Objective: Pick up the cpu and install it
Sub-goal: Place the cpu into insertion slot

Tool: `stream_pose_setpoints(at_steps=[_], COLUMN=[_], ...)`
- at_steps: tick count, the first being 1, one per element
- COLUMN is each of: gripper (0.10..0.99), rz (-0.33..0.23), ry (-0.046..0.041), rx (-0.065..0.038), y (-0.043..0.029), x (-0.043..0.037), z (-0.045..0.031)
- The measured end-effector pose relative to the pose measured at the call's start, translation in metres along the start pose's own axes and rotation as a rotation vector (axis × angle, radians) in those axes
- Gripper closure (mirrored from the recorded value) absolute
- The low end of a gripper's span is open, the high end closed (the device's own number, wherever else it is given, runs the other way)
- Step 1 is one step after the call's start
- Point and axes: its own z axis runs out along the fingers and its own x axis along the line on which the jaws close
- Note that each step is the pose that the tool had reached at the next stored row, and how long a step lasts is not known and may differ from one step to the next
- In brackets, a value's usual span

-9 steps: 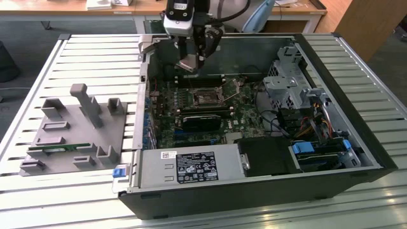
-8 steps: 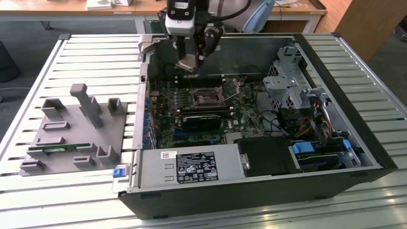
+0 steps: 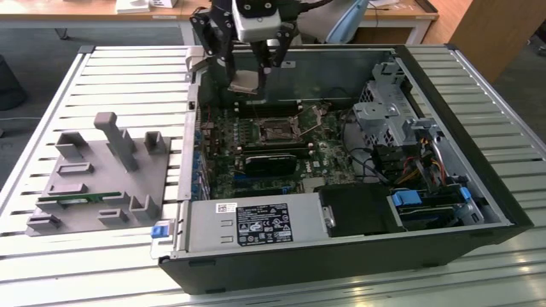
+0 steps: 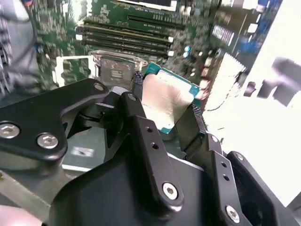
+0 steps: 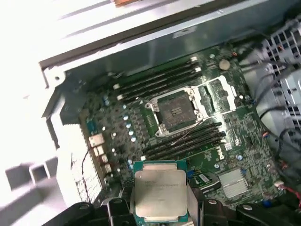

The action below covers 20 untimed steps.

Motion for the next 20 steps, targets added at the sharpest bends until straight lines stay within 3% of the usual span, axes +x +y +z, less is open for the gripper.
stream_pose_setpoints(at_steps=[4,9,13,20], gripper=[0.553,0.553,0.553,0.553], rz=[-0.120,-0.216,-0.253,-0.257], ry=[0.0031,0.0054,0.0061,0.0062], rx=[-0.003,-0.005,-0.006,-0.006], y=[-0.0091,-0.0164,-0.0192,-0.0195], x=[0.0014,0.0024,0.0028,0.0028], z=[-0.0077,-0.0138,-0.0161,-0.0163])
